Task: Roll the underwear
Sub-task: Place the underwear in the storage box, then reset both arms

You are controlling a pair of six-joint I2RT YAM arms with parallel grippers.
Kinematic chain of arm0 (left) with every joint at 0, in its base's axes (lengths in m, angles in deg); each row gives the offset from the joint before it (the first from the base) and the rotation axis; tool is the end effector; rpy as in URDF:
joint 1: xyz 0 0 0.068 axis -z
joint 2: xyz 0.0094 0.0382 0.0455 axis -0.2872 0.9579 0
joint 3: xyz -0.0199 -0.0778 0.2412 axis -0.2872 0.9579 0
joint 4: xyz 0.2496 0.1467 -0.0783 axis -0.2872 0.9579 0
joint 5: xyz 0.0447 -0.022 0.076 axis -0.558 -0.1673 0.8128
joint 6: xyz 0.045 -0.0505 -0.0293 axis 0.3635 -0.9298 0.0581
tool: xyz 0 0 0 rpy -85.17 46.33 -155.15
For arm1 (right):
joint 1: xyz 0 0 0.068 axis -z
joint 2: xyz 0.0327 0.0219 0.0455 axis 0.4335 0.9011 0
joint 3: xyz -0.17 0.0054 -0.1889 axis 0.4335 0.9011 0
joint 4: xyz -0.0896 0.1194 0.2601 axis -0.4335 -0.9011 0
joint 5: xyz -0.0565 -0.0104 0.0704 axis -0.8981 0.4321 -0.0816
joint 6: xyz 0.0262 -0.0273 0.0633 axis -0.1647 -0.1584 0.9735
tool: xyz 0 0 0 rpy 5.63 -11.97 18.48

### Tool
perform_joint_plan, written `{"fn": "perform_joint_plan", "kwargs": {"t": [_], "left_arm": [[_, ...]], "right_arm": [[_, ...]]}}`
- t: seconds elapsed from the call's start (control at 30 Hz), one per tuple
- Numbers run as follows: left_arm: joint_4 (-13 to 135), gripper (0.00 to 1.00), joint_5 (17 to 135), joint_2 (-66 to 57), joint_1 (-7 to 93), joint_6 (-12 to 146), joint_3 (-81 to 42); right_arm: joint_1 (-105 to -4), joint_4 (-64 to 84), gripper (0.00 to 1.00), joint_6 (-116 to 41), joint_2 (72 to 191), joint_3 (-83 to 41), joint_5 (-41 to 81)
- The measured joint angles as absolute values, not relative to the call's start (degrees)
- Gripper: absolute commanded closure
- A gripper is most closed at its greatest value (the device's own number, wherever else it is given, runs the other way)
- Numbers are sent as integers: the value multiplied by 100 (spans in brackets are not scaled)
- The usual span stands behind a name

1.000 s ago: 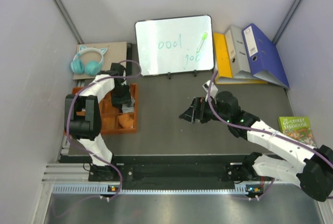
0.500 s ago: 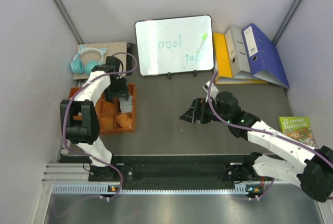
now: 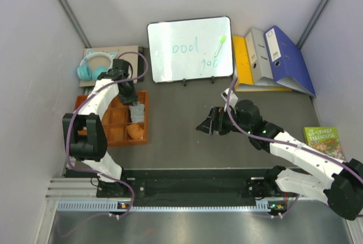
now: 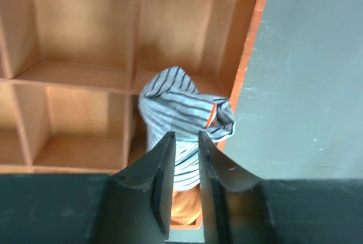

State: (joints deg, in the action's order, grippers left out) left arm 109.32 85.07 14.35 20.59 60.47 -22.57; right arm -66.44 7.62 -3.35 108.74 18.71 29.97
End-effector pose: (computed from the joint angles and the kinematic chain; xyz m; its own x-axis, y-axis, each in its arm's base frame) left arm 0.3846 -0.0253 0.1969 -0.8801 -0.2595 -0.3975 -0.2304 0.9656 -0.1204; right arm 0.2138 0.2087 0.2121 -0.7865 0.1461 -0.6000 -0.4162 0.5924 0.6898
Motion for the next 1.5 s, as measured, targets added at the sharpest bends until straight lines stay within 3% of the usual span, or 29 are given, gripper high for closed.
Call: {"fn": "perform_joint_plan", "kwargs": {"t": [0.2, 0.73, 0.87, 0.9, 0.97, 1.0, 1.2, 1.23, 1.5], "left_arm": [[10462, 93, 8365, 1518, 2059, 5945, -1903], [9931, 94, 8474, 1791, 2090, 5704, -1313], [10012, 79, 8461, 1925, 2083, 5667, -1422], [10023, 65, 8463, 1918, 2083, 5660, -1431], [10014, 51, 8435, 1881, 2086, 5643, -1428], [9992, 39, 8387, 1850, 2090, 5628, -1428], [10106, 5, 8640, 1490, 2114, 5744, -1461], [10163, 1, 8723, 1356, 2160, 5783, -1479], [9780, 1, 8736, -1068, 2505, 6080, -1229]], "right_arm": [[-6644, 760, 14, -335, 10874, 1871, 2997], [-6644, 784, 14, -335, 10872, 1903, 2990], [-6644, 742, 14, -339, 10870, 1965, 2953], [-6644, 727, 14, -350, 10868, 1969, 2938], [-6642, 659, 14, -385, 10866, 1969, 2864], [-6642, 620, 14, -420, 10861, 1969, 2824], [-6596, 165, 13, -706, 10826, 1960, 2378], [-6581, 58, 13, -772, 10809, 1954, 2263], [-6548, -912, 13, -1231, 10334, 1654, 1163]]}}
